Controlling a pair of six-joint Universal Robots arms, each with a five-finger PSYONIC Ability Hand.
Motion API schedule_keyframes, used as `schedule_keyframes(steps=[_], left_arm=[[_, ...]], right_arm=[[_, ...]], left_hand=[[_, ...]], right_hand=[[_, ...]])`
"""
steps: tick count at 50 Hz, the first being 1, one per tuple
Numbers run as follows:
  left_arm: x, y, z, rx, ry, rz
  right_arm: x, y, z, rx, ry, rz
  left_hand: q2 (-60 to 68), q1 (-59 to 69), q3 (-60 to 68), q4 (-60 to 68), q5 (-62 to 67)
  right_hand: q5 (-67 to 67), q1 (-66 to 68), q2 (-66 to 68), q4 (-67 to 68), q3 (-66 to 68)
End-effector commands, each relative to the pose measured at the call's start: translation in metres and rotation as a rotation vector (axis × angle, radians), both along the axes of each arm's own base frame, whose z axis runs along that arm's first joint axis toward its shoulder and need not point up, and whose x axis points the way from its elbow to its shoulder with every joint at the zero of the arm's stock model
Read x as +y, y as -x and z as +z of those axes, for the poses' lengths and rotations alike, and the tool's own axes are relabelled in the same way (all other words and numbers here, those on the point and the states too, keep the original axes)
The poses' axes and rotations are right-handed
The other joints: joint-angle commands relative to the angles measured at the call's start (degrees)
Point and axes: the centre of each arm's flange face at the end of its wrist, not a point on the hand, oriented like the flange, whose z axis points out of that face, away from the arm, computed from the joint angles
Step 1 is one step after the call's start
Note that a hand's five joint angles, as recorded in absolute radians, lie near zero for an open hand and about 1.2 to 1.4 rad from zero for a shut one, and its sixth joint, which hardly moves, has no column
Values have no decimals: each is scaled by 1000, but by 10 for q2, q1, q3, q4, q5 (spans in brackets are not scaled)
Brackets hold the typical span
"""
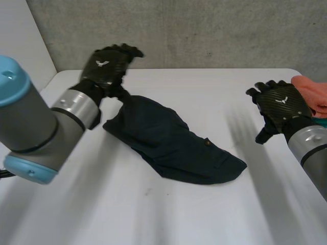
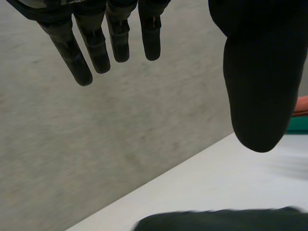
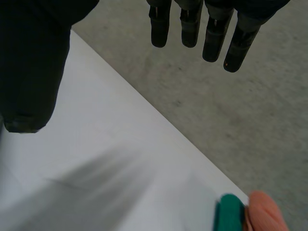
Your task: Fold the laundry.
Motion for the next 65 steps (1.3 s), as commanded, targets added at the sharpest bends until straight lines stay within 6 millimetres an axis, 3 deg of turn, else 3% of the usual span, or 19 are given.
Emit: schedule_keyframes(steps=[1, 5, 10, 16, 20, 25, 29, 36, 44, 45, 46, 51, 57, 61, 65], left_arm=[[-43, -35, -16, -58, -4, 121], [-77, -58, -37, -129, -24, 199], [-94, -63, -69, -173, -116, 192], [-91, -58, -96, -202, -242, 95], [-86, -56, -100, -205, -269, 71], [-84, -53, -100, -204, -269, 67], [-82, -51, -101, -203, -271, 64], [-72, -41, -105, -210, -285, 36], [-57, -25, -109, -224, -292, -11], [-55, -23, -109, -226, -292, -17], [-54, -21, -109, -227, -291, -22], [-41, -11, -113, -238, -303, -58], [-25, 0, -120, -259, -308, -90], [-28, 6, -119, -253, -263, -61], [-36, 10, -131, -253, -234, -32]], right_arm=[[12, -27, 25, -26, -62, 113], [1, -51, 23, -94, -162, 163], [-4, -87, 24, -127, -240, 234], [-14, -109, 2, -110, -330, 260], [-17, -115, -16, -81, -376, 256], [-7, -124, -30, -58, -410, 284], [0, -126, -40, -41, -439, 293], [7, -123, -49, 16, -447, 291], [7, -117, -53, 105, -398, 252], [7, -117, -54, 116, -393, 254], [7, -116, -54, 120, -392, 253], [4, -113, -51, 110, -376, 245], [15, -108, -30, 82, -335, 252], [22, -104, -20, 68, -312, 253], [26, -103, -25, 66, -314, 254]], left_hand=[[-2, -12, -8, -3, 6], [-2, -12, -8, -3, 6], [-1, -11, -6, -2, 7], [3, -7, -3, 2, 11], [9, -1, 4, 8, 17], [9, -1, 4, 8, 18], [9, -1, 4, 8, 18], [11, 1, 6, 10, 19], [35, 24, 29, 34, 43], [46, 36, 41, 45, 54], [51, 41, 46, 50, 60], [93, 83, 88, 92, 101], [94, 83, 88, 92, 102], [94, 83, 88, 92, 102], [97, 87, 92, 96, 105]], right_hand=[[-33, -17, -28, -36, -23], [-33, -17, -28, -36, -23], [-33, -17, -28, -36, -23], [-33, -17, -28, -36, -23], [-33, -17, -28, -36, -23], [-33, -17, -28, -36, -23], [-33, -17, -28, -36, -22], [87, 103, 92, 84, 97], [492, 508, 497, 489, 503], [646, 662, 650, 642, 656], [667, 683, 671, 663, 677], [667, 683, 672, 664, 677], [667, 683, 672, 664, 677], [667, 683, 672, 664, 677], [667, 683, 672, 664, 677]])
